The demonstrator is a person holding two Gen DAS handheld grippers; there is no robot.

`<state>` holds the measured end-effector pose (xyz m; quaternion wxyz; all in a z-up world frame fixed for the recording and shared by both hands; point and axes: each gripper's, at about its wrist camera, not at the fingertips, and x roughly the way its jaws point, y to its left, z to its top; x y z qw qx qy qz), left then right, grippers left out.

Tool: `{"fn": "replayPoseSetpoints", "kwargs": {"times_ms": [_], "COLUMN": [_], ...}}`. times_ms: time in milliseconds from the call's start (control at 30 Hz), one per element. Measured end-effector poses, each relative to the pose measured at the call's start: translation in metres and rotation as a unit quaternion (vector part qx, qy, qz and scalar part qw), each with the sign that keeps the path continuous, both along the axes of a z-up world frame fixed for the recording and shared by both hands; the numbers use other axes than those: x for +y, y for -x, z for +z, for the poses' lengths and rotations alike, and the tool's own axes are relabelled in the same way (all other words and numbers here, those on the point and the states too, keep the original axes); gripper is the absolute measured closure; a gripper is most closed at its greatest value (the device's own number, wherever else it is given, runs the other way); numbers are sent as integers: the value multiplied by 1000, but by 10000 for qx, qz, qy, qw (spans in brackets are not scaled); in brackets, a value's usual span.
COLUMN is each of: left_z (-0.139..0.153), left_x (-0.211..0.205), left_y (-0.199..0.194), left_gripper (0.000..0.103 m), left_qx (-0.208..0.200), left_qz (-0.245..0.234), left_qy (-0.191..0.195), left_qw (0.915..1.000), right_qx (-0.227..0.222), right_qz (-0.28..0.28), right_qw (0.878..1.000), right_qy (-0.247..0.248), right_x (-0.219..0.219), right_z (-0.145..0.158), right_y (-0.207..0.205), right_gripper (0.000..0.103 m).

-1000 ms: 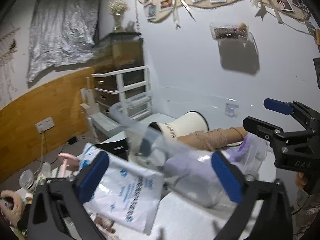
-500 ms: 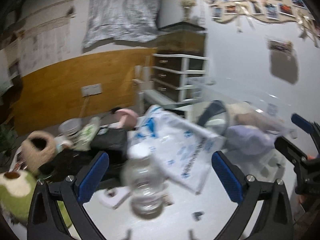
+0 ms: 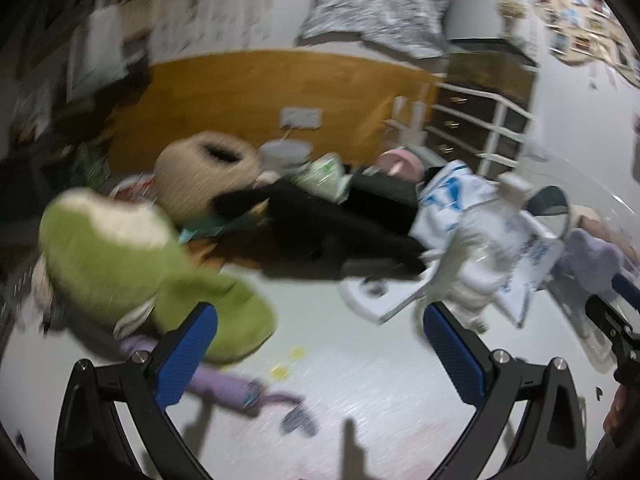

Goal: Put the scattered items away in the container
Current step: 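Move both grippers back over the desk toward the black knit glove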

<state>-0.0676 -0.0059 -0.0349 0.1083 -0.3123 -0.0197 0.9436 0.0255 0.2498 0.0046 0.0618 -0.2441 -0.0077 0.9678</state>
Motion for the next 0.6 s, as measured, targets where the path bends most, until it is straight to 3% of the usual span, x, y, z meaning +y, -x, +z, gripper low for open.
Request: {"fn": "replayPoseSetpoints", "kwargs": {"times_ms": [167,400,533,600], "left_z": [-28,-44,-48,-48], "left_x": [-30,-50,-59,-64], "left_y": [6,6,2,1], "left_gripper": [0,0,0,0], "left_qx": [-304,-525,-499,-457], "left_qz": [499,741,866,950], "left_qy": [-54,-148,-80,-24], "left_qw": [9983,9958,9950,9944], "right_qx": [-294,-553,-463,-410], "right_qz": [286,709,1215,1515], "right_qw": [9991,9957,9914,9865], "right_qy": [87,217,-148,-471], "right_x": [-27,-57,-86,-105], "right_z": [-22,-39,-37,-34], "right_y": [11,26,32,38], "right_gripper": [0,0,2,11]}}
